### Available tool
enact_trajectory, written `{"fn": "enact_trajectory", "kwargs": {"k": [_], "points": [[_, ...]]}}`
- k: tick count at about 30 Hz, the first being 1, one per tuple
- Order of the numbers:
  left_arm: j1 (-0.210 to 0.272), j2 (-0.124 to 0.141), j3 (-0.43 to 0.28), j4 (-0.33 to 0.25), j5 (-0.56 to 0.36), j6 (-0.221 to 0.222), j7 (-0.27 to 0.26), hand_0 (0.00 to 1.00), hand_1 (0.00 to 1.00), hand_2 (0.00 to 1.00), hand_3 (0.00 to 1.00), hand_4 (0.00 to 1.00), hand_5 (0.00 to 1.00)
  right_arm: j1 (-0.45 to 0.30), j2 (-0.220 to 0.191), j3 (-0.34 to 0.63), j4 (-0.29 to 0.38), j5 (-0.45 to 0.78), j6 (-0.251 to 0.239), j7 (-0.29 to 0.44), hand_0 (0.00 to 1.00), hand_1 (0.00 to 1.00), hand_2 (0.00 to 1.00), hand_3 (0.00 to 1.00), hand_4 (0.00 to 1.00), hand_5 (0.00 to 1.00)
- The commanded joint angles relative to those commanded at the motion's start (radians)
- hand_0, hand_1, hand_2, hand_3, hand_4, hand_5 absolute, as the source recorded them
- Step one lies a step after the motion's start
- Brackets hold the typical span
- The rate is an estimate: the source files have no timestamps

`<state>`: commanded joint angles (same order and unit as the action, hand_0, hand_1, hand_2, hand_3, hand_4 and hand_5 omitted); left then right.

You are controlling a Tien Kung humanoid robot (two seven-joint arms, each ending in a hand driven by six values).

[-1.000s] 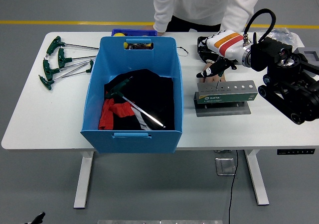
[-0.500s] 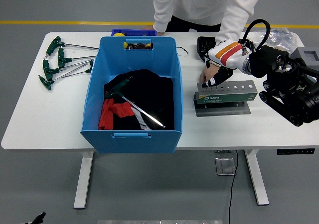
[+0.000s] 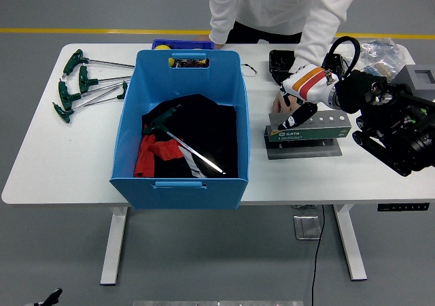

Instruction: Lift tool from toolbox,place it in box,lift tool from toolbox,place it in box

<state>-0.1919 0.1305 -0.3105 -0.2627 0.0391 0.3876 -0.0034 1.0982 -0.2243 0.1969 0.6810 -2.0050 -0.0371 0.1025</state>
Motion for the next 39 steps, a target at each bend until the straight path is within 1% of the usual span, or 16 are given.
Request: {"fn": "enact_trajectory", "kwargs": {"k": [1, 2, 7, 8, 14, 15, 19, 20, 23, 26, 27, 32, 33, 38, 39], "points": [[0.0, 0.0, 0.0, 0.0, 0.0, 0.0, 0.0, 0.745, 0.699, 0.736, 0.643, 0.685, 0.574, 0.0, 0.001, -0.002, -0.003, 0.001, 0.001, 0.0, 0.806, 0.64, 0.629, 0.479, 0.998, 0.727], [0.0, 0.0, 0.0, 0.0, 0.001, 0.0, 0.0, 0.745, 0.698, 0.736, 0.642, 0.685, 0.574, -0.001, 0.002, -0.004, -0.009, 0.003, 0.001, 0.001, 0.806, 0.61, 0.599, 0.463, 0.998, 0.722], [0.0, 0.0, -0.004, -0.002, 0.01, 0.001, 0.003, 0.745, 0.698, 0.736, 0.642, 0.685, 0.574, -0.003, 0.01, -0.016, -0.042, 0.009, -0.004, 0.006, 0.806, 0.61, 0.599, 0.463, 0.998, 0.722], [-0.001, 0.0, -0.005, -0.002, 0.012, 0.001, 0.004, 0.744, 0.698, 0.735, 0.64, 0.685, 0.574, -0.002, 0.011, -0.019, -0.048, 0.009, -0.006, 0.007, 0.799, 0.588, 0.574, 0.438, 0.998, 0.722], [-0.002, 0.001, -0.006, -0.003, 0.014, 0.002, 0.005, 0.744, 0.698, 0.735, 0.64, 0.685, 0.574, 0.004, 0.014, -0.039, -0.064, 0.005, -0.018, 0.013, 0.799, 0.588, 0.574, 0.438, 0.998, 0.722], [-0.003, 0.0, -0.005, -0.003, 0.013, 0.002, 0.005, 0.744, 0.698, 0.734, 0.64, 0.684, 0.574, 0.005, 0.015, -0.042, -0.066, 0.004, -0.018, 0.013, 0.771, 0.479, 0.475, 0.39, 0.998, 0.725], [-0.005, 0.0, -0.003, -0.004, 0.009, 0.002, 0.004, 0.744, 0.698, 0.734, 0.64, 0.684, 0.574, 0.006, 0.017, -0.047, -0.074, 0.001, -0.03, 0.015, 0.771, 0.479, 0.475, 0.39, 0.998, 0.725], [-0.006, 0.0, -0.002, -0.004, 0.008, 0.002, 0.003, 0.744, 0.698, 0.734, 0.641, 0.684, 0.574, 0.006, 0.018, -0.047, -0.076, 0.0, -0.035, 0.015, 0.659, 0.344, 0.358, 0.347, 0.998, 0.727], [-0.007, 0.0, -0.001, -0.004, 0.006, 0.002, 0.003, 0.744, 0.698, 0.734, 0.641, 0.684, 0.574, 0.007, 0.019, -0.047, -0.082, -0.003, -0.048, 0.018, 0.659, 0.344, 0.358, 0.347, 0.998, 0.727], [-0.009, 0.0, 0.003, -0.005, 0.001, 0.002, 0.001, 0.744, 0.698, 0.734, 0.641, 0.684, 0.574, 0.01, 0.015, -0.055, -0.083, -0.001, -0.05, 0.019, 0.659, 0.344, 0.358, 0.347, 0.998, 0.727], [-0.009, 0.0, 0.004, -0.005, -0.001, 0.002, 0.001, 0.743, 0.698, 0.734, 0.64, 0.684, 0.574, 0.012, 0.013, -0.059, -0.084, 0.0, -0.049, 0.02, 0.528, 0.267, 0.292, 0.321, 0.998, 0.73], [-0.009, -0.001, 0.007, -0.005, -0.006, 0.003, -0.001, 0.743, 0.698, 0.734, 0.64, 0.684, 0.574, 0.014, 0.009, -0.072, -0.092, 0.007, -0.045, 0.021, 0.528, 0.267, 0.292, 0.321, 0.998, 0.73], [-0.009, -0.001, 0.007, -0.005, -0.007, 0.003, -0.001, 0.743, 0.699, 0.734, 0.641, 0.684, 0.573, 0.014, 0.008, -0.074, -0.094, 0.008, -0.044, 0.022, 0.447, 0.231, 0.262, 0.306, 0.998, 0.73], [-0.008, -0.001, 0.007, -0.005, -0.007, 0.003, 0.0, 0.743, 0.699, 0.734, 0.641, 0.684, 0.573, 0.014, 0.008, -0.079, -0.104, 0.013, -0.044, 0.024, 0.447, 0.231, 0.262, 0.306, 0.998, 0.73], [-0.008, -0.001, 0.007, -0.005, -0.007, 0.003, 0.0, 0.743, 0.698, 0.734, 0.642, 0.684, 0.573, 0.014, 0.007, -0.079, -0.104, 0.013, -0.049, 0.024, 0.302, 0.185, 0.215, 0.25, 0.998, 0.734]]}}
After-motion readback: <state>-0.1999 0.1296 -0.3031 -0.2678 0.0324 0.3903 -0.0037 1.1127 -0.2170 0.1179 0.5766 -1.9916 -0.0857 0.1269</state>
